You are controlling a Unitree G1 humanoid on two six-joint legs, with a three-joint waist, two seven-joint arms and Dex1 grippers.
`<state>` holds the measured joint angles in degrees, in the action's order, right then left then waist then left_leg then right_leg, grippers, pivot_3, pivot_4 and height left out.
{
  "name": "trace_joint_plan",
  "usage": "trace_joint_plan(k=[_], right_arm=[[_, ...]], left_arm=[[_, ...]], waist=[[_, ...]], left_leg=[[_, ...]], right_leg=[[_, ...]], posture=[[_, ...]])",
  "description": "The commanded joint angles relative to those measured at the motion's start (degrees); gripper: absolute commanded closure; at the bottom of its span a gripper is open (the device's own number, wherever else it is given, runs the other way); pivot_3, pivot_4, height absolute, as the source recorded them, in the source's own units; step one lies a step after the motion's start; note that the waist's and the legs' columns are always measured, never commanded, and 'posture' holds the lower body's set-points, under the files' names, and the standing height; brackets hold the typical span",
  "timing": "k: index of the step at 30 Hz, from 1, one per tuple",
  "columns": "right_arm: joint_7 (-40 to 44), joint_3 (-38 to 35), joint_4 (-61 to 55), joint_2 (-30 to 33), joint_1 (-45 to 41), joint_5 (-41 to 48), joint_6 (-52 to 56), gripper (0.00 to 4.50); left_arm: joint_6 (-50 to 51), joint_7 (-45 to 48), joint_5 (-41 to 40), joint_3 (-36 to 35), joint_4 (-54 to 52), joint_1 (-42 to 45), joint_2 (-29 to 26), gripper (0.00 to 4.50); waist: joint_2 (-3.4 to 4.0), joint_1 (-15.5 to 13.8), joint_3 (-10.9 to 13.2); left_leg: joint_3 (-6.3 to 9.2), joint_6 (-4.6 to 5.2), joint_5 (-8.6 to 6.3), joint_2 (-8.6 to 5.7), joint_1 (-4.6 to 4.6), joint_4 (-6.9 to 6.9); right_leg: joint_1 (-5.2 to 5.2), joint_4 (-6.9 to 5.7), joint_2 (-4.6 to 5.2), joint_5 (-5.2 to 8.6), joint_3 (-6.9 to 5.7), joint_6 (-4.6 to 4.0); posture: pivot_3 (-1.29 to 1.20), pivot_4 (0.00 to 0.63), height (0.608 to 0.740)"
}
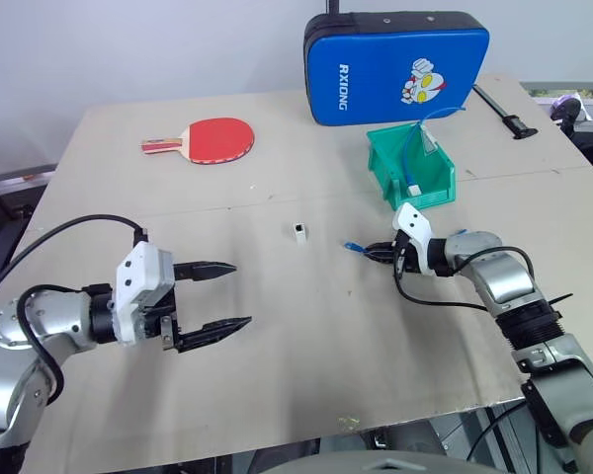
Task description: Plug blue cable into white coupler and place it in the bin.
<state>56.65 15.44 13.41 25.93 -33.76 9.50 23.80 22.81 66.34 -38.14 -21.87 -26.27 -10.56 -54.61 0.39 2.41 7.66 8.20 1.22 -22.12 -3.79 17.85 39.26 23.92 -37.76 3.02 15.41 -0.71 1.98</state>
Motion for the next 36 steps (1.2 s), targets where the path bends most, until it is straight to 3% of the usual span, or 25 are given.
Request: trace_joint_plan(k=[1, 12, 23, 27, 28, 34, 36], right_arm=[[1.66, 0.52, -2.53, 1.14, 1.57, -0.2, 0.44, 4.48], [13.6, 0.71, -19.37, 12.43, 11.77, 4.36, 0.24, 4.48], [11.47, 2.93, -13.59, 8.83, 7.72, -1.27, -11.34, 4.48], [11.72, 2.05, -13.81, 9.11, 8.18, -0.68, -11.14, 3.37], [11.34, 1.42, -14.33, 9.29, 8.59, -0.29, -10.73, 2.75], [7.26, -5.06, -21.19, 11.5, 13.17, 3.03, -6.25, 0.04], [5.33, -9.56, -26.99, 12.68, 17.49, 6.53, -2.2, 0.04]], left_arm=[[-0.13, 0.13, 0.52, -0.03, -1.31, 0.3, -0.41, 0.0], [1.76, 0.22, -0.47, 2.99, -3.84, 1.83, -0.45, 0.0], [0.46, 5.28, 1.4, 7.38, -3.47, 3.76, -2.25, 0.0], [0.31, 6.5, 2.26, 10.96, -3.25, 5.35, -2.2, 0.0], [0.15, 6.73, 2.6, 11.85, -2.99, 5.94, -2.08, 0.0], [-0.13, 6.46, 5.44, 19.1, 1.19, 12.8, 0.62, 0.0], [-0.45, 5.91, 8.04, 23.28, 4.03, 16.6, 2.85, 0.0]], waist=[[0.0, -0.06, 0.0], [0.02, -0.41, 0.02], [-0.03, -0.45, 0.03], [-0.03, -0.55, 0.03], [-0.03, -0.55, 0.03], [0.0, -0.82, 0.03], [-0.01, -1.44, 0.03]], left_leg=[[0.0, 0.0, 0.0, 0.0, 0.0, 0.0], [0.01, 0.0, 0.0, 0.0, 0.07, -0.01], [0.01, 0.0, -0.01, -0.03, -0.04, -0.04], [0.02, 0.0, -0.01, -0.03, 0.01, -0.03], [0.02, 0.0, 0.0, -0.03, 0.01, -0.02], [0.02, 0.0, -0.01, -0.03, 0.04, -0.01], [0.02, 0.0, -0.01, -0.04, 0.04, 0.0]], right_leg=[[0.0, -0.01, 0.0, 0.0, 0.0, 0.0], [0.0, 0.14, 0.02, 0.0, 0.0, 0.0], [0.0, -0.01, 0.03, -0.01, 0.02, -0.02], [0.0, 0.06, 0.03, -0.01, 0.0, -0.02], [0.0, 0.07, 0.03, -0.01, 0.0, -0.02], [0.0, 0.07, 0.03, -0.01, -0.01, -0.02], [0.0, 0.04, 0.04, -0.01, -0.01, -0.01]], posture=[[0.0, 0.15, 0.74], [0.0, 0.15, 0.74], [0.0, 0.15, 0.74], [0.0, 0.15, 0.74], [0.0, 0.15, 0.74], [0.0, 0.15, 0.74], [0.0, 0.15, 0.74]])
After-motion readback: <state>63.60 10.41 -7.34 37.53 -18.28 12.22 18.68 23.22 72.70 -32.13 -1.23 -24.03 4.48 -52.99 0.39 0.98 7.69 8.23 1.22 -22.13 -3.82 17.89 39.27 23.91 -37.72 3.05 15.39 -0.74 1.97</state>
